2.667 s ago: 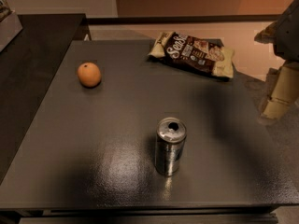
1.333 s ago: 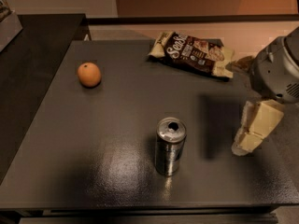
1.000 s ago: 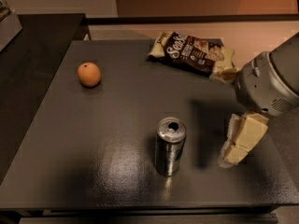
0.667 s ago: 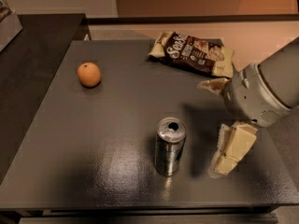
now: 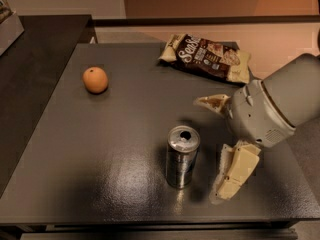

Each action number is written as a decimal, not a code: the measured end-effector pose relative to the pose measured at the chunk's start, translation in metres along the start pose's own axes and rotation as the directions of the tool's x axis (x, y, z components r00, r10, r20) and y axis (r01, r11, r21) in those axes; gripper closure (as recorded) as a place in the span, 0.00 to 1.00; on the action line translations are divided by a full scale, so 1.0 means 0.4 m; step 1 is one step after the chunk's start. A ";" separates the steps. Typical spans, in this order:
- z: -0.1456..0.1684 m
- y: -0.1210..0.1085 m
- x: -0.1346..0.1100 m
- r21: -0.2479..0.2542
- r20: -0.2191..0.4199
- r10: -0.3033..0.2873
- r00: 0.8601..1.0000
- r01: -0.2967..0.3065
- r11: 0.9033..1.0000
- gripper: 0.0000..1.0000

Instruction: Pick redbull can

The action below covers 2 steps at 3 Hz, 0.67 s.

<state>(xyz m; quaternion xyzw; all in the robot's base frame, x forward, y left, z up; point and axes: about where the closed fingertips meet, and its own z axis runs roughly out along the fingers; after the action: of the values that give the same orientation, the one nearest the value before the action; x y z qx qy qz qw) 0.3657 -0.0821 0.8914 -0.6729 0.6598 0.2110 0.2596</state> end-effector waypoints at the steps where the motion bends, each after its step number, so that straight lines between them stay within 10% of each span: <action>1: 0.021 0.009 -0.024 -0.022 0.047 -0.006 0.999 0.007 1.000 0.00; 2: 0.031 0.011 -0.045 -0.031 0.080 -0.010 0.997 0.012 0.999 0.17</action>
Offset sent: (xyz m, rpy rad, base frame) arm -0.0035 0.0301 0.0005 0.1225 0.0317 0.0460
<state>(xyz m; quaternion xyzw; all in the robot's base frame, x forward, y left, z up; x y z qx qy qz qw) 0.3612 -0.0603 0.8925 -0.6717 0.6417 0.2466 0.2760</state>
